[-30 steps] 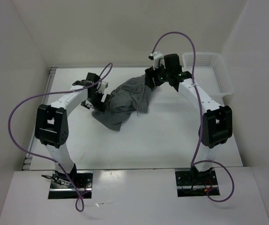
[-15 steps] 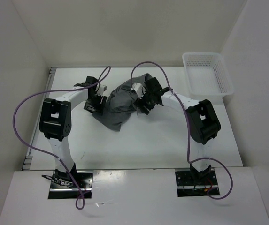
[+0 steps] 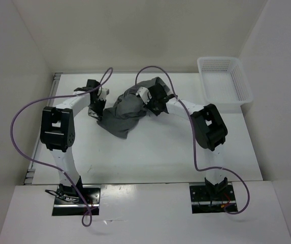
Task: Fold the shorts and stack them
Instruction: Move the shorts to the center of the board
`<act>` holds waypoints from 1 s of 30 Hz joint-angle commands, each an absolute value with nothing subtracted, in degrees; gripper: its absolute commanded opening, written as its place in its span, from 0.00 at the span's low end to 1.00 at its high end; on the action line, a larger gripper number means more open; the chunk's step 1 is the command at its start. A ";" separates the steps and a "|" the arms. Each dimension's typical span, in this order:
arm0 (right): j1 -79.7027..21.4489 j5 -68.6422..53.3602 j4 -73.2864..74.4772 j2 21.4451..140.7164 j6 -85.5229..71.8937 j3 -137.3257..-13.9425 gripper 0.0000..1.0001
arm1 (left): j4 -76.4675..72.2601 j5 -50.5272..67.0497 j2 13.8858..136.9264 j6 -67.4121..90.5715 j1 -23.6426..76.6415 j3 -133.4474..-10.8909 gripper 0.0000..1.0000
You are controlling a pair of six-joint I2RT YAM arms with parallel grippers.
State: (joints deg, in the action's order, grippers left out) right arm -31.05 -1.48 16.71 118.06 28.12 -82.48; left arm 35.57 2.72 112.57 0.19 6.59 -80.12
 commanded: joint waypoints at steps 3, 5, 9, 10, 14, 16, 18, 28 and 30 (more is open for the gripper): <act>-27.08 4.39 13.00 115.40 29.53 -101.98 0.00 | 35.24 -3.07 106.88 0.00 -0.17 -98.75 0.00; -25.23 5.00 13.96 115.40 31.54 -107.99 0.00 | 36.91 -3.77 107.40 0.00 -1.67 -112.23 0.00; -24.61 6.15 16.87 112.95 37.34 -118.04 0.00 | 37.62 -7.37 106.27 0.00 -0.89 -127.07 0.00; -24.61 6.15 16.87 112.07 38.40 -118.56 0.00 | 38.14 -9.04 105.65 0.00 0.17 -128.05 0.00; -24.61 7.38 18.37 105.41 42.09 -113.59 0.00 | 38.67 -11.77 100.47 0.00 1.84 -123.16 0.00; -24.61 7.38 20.38 102.50 45.08 -109.71 0.00 | 37.80 -12.91 95.64 0.00 1.85 -113.10 0.00; -24.61 7.38 21.61 97.94 47.01 -102.77 0.00 | 36.66 -15.99 90.74 0.00 3.07 -105.77 0.00; -25.14 3.35 25.75 89.20 41.41 -94.70 0.00 | 35.42 -21.61 81.02 0.00 4.13 -91.11 0.00; -25.14 1.43 25.75 90.52 39.38 -102.69 0.00 | 34.89 -23.20 82.35 0.00 4.13 -97.35 0.00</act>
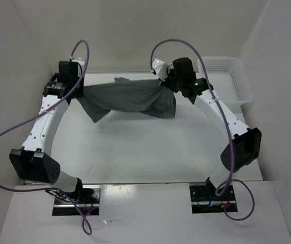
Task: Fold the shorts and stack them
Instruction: Move the shorts to the center of the board
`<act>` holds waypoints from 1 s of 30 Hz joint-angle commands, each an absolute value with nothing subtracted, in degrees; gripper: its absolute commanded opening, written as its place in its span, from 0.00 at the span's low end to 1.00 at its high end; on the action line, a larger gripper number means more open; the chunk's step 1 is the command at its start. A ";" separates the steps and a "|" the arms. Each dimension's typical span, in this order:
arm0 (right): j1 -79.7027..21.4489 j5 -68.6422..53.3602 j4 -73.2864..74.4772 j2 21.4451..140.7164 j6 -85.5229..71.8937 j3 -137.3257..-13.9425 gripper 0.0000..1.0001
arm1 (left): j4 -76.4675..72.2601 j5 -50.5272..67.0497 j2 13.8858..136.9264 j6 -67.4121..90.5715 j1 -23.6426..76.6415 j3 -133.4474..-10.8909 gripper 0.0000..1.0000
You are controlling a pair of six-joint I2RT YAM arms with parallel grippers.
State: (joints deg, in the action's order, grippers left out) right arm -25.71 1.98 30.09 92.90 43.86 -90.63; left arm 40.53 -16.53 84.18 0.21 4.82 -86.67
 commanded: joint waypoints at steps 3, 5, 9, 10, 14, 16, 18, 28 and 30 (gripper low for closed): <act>-25.14 -1.05 26.46 93.33 37.45 -110.44 0.00 | 34.89 -24.87 84.29 0.00 4.65 -106.25 0.00; -25.14 -1.05 24.10 96.31 35.60 -113.71 0.00 | 31.65 -25.40 85.69 0.00 4.66 -106.87 0.00; -25.14 4.11 20.04 106.33 29.55 -132.29 0.00 | 27.95 -26.54 93.48 0.00 5.19 -115.07 0.00; -25.14 7.09 20.04 110.26 26.66 -136.02 0.00 | 31.08 -26.54 95.34 0.00 5.19 -119.66 0.00; -25.66 8.79 26.35 112.07 20.92 -147.40 0.00 | 41.91 -24.26 100.81 0.00 5.19 -140.95 0.00; -25.66 5.74 28.47 106.82 22.31 -143.63 0.00 | 43.76 -22.95 98.54 0.00 5.19 -142.56 0.00; -26.46 3.18 30.84 102.68 25.65 -134.86 0.00 | 43.77 -21.98 92.66 0.00 5.19 -137.84 0.00; -29.36 3.16 38.38 73.32 52.44 -69.43 0.00 | 44.90 -17.76 62.95 0.00 13.00 -69.97 0.00; -29.36 3.61 39.63 68.67 56.76 -61.91 0.00 | 47.10 -16.35 57.76 0.00 14.76 -62.17 0.00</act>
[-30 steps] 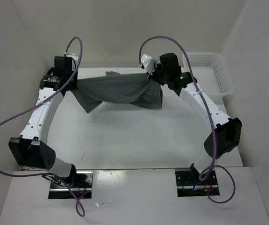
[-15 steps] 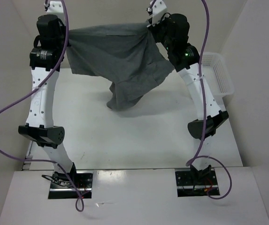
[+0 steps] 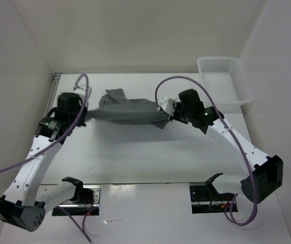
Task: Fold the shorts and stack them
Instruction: Move the shorts to the center of the board
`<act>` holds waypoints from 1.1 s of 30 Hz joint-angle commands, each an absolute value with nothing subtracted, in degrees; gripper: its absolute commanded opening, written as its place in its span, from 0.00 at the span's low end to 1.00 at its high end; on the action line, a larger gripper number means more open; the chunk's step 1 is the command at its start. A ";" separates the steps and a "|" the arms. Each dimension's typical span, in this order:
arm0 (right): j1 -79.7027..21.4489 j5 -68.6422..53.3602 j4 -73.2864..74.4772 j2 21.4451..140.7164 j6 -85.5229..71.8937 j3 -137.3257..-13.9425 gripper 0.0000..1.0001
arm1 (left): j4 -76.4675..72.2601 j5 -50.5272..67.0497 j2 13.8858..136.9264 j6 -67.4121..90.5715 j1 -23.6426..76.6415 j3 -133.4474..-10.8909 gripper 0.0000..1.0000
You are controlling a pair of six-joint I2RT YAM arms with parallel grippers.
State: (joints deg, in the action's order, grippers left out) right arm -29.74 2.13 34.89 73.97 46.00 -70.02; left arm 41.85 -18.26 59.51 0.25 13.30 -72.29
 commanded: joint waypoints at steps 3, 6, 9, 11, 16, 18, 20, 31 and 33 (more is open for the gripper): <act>-29.36 -4.60 41.91 66.45 55.20 -54.24 0.00 | 51.40 -12.32 53.27 0.00 14.77 -53.72 0.00; -29.36 -14.28 47.88 65.05 55.80 -51.95 0.00 | 57.72 -5.82 51.06 0.00 15.29 -51.16 0.01; -29.36 -19.58 54.74 63.38 56.43 -51.94 0.00 | 60.72 -0.90 50.02 0.00 15.29 -52.11 0.01; -29.36 -24.59 57.73 61.35 56.43 -51.24 0.00 | 66.40 4.54 50.54 0.00 15.29 -54.05 0.01; -29.36 -26.29 60.81 59.50 60.80 -49.92 0.66 | 68.01 5.54 52.47 0.00 15.29 -55.10 0.16; -29.36 -26.28 62.31 58.98 62.48 -50.45 0.83 | 69.34 6.15 53.09 0.00 15.29 -56.51 0.27; -29.36 -27.68 62.31 57.66 62.49 -51.67 0.94 | 71.36 6.77 53.09 0.00 15.29 -57.91 0.52; -29.36 -18.03 24.10 60.26 33.25 -51.68 0.86 | 50.22 -9.03 59.30 0.00 15.29 -54.76 0.77; -29.36 -15.75 21.11 67.63 29.99 -52.21 0.83 | 43.28 -13.35 68.70 0.00 15.29 -55.89 0.77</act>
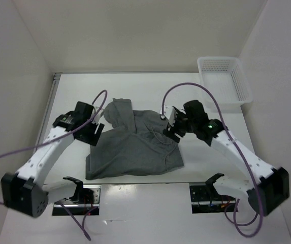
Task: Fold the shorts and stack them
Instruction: Move the shorts to the center of the board, then flatten the shorts out
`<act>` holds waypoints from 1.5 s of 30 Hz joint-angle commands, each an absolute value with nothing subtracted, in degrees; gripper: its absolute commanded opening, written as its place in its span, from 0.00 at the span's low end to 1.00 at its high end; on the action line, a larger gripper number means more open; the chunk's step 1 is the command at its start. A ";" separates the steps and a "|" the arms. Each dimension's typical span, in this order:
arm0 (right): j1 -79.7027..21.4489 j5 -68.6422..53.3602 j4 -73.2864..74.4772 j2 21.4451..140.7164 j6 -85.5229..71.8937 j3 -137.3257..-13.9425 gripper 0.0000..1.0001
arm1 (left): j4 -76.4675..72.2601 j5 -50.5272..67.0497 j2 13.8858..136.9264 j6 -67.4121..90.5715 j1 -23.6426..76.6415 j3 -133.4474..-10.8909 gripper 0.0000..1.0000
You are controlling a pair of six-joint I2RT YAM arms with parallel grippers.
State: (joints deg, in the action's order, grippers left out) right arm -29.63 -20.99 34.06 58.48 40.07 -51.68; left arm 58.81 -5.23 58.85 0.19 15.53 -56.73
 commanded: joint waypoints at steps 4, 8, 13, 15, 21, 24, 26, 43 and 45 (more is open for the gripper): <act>-25.85 -15.20 17.15 78.46 23.66 -57.28 0.73 | 38.33 -14.06 80.93 0.00 13.46 -61.59 0.79; -18.82 -17.23 12.67 88.14 16.88 -62.38 0.68 | 37.18 -12.32 93.92 0.00 11.69 -67.04 0.79; -16.96 -19.06 10.82 96.75 13.10 -66.70 0.68 | 34.72 -10.11 99.66 0.00 10.90 -65.14 0.79; -16.96 -20.30 10.81 98.25 12.40 -66.71 0.68 | 33.66 -9.41 100.80 0.00 10.90 -63.55 0.79; -16.96 -20.92 8.79 103.88 8.09 -66.79 0.63 | 32.17 -8.79 105.02 0.00 9.50 -62.92 0.17; -16.96 -20.92 8.79 106.69 6.69 -68.64 0.42 | 32.17 -10.46 105.03 0.00 7.22 -66.35 0.04; -16.96 -21.45 8.01 107.31 6.68 -70.04 0.12 | 34.01 -9.50 104.25 0.00 7.21 -68.89 0.14; -16.96 -19.51 8.61 107.31 9.93 -73.73 0.22 | 48.69 11.40 129.88 0.00 9.84 -119.08 0.94; -16.96 -19.51 8.61 107.31 9.93 -73.74 0.22 | 49.21 13.61 130.95 0.00 9.84 -120.58 0.94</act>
